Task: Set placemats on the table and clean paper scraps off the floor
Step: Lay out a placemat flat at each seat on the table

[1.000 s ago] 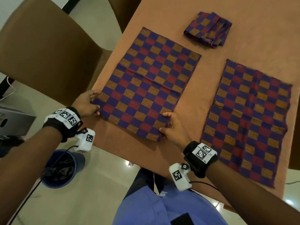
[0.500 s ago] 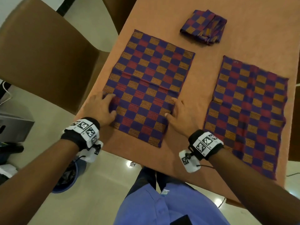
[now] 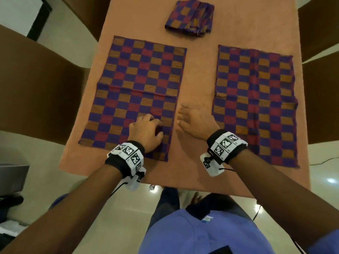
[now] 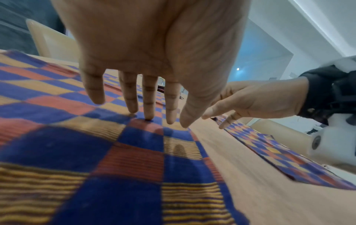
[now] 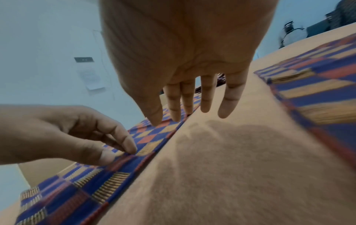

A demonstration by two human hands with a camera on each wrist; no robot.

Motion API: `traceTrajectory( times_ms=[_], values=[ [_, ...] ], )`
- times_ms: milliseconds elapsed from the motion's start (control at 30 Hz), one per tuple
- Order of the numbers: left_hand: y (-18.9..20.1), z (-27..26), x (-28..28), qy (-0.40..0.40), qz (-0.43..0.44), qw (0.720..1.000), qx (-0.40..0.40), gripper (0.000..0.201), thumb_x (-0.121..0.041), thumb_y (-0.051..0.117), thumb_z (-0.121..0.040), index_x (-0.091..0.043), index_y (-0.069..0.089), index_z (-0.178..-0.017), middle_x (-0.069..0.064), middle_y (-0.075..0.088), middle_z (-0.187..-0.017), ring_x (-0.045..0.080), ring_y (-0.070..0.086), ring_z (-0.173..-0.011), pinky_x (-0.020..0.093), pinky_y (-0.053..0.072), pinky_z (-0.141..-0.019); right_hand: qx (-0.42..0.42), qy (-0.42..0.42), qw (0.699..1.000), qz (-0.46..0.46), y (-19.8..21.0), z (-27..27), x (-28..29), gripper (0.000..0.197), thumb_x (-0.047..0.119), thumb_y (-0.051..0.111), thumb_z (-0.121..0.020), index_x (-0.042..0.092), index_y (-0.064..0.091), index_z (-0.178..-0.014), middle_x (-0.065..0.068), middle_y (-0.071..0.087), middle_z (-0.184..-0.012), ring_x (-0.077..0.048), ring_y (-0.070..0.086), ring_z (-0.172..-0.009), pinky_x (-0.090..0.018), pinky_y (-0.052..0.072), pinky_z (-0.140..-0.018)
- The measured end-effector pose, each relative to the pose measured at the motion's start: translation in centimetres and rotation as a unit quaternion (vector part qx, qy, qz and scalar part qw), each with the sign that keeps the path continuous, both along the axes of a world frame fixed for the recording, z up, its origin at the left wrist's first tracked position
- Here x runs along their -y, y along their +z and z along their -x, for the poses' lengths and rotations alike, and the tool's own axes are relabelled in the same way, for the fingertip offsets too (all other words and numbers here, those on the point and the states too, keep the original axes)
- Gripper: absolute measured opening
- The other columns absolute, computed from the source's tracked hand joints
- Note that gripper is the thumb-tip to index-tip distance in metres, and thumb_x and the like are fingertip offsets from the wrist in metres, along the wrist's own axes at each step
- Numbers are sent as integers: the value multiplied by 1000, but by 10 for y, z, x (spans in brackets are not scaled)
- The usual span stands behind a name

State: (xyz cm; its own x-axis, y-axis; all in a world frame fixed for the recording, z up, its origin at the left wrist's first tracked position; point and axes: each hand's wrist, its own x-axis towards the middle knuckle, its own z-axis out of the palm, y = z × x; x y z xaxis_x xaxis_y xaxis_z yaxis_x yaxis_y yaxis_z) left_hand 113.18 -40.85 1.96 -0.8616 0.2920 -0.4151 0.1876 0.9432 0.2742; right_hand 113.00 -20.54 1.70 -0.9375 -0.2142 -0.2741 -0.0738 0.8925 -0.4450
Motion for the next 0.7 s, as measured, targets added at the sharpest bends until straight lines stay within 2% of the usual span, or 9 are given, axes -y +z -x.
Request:
traceTrajectory(
  times_ms=[100, 200, 300, 400, 467, 567, 633, 667, 700],
  values=[
    [4, -12, -34, -24, -21, 999, 12, 37, -39, 54, -88, -27, 57, -123, 1, 51, -126, 28, 45, -121, 49, 43, -93, -22, -72, 997, 15, 11, -36, -45, 36, 38, 58, -91, 23, 63, -123, 3, 53, -138, -21, 49, -123, -39, 43, -99],
    [4, -29, -78, -60, -35, 998, 8, 40, -35, 55, -88, -21, 54, -126, 6, 51, -124, 30, 47, -117, 47, 47, -90, -18, -125, 992, -1, 14, -79, -102, 37, 38, 62, -88, 24, 62, -122, 2, 56, -131, -22, 48, -118, -37, 43, -96],
    [0, -49, -126, -56, -40, 998, 7, 50, -35, 57, -86, -20, 47, -132, 10, 50, -127, 33, 51, -114, 46, 48, -90, 6, -148, 989, -20, 8, -130, -167, 43, 36, 70, -83, 25, 61, -123, 1, 54, -132, -23, 46, -120, -41, 45, -98],
    [-8, -71, -165, -9, -55, 998, 2, 55, -33, 62, -82, -18, 46, -132, 14, 49, -128, 37, 50, -113, 46, 46, -93, 20, -120, 990, -77, -1, -178, -227, 53, 41, 71, -78, 29, 56, -128, -1, 46, -141, -26, 45, -125, -47, 44, -102],
    [-13, -82, -186, 34, -35, 999, -6, 55, -31, 65, -81, -19, 47, -132, 14, 48, -129, 38, 50, -112, 46, 45, -94, -8, -82, 993, -83, -11, -199, -261, 54, 45, 67, -79, 27, 56, -128, -4, 48, -142, -29, 47, -125, -49, 44, -102],
    [-23, -92, -204, 130, -36, 991, -13, 50, -18, 66, -78, -16, 51, -126, 20, 51, -122, 40, 53, -105, 46, 47, -92, -44, -37, 994, -96, -19, -209, -299, 51, 48, 56, -82, 27, 56, -128, -4, 51, -138, -28, 52, -121, -47, 50, -91],
    [-25, -99, -218, 199, -87, 976, -14, 49, -15, 63, -75, -12, 48, -121, 21, 58, -114, 37, 58, -98, 46, 49, -87, -58, -3, 994, -98, -21, -210, -317, 46, 46, 53, -87, 26, 54, -129, -4, 51, -137, -27, 51, -122, -46, 49, -88],
    [-28, -98, -220, 240, -118, 964, -11, 49, -14, 64, -75, -10, 46, -120, 18, 62, -108, 32, 60, -94, 41, 49, -84, -72, 18, 993, -93, -21, -208, -322, 42, 42, 52, -89, 25, 55, -128, -4, 52, -135, -27, 51, -121, -46, 48, -88],
    [-33, -98, -225, 261, -112, 959, 6, 48, -11, 65, -77, -6, 46, -120, 14, 64, -102, 26, 60, -90, 37, 48, -80, -81, 35, 993, -81, -22, -208, -330, 39, 38, 52, -91, 22, 56, -126, -5, 54, -132, -28, 52, -119, -45, 48, -89]
  ],
)
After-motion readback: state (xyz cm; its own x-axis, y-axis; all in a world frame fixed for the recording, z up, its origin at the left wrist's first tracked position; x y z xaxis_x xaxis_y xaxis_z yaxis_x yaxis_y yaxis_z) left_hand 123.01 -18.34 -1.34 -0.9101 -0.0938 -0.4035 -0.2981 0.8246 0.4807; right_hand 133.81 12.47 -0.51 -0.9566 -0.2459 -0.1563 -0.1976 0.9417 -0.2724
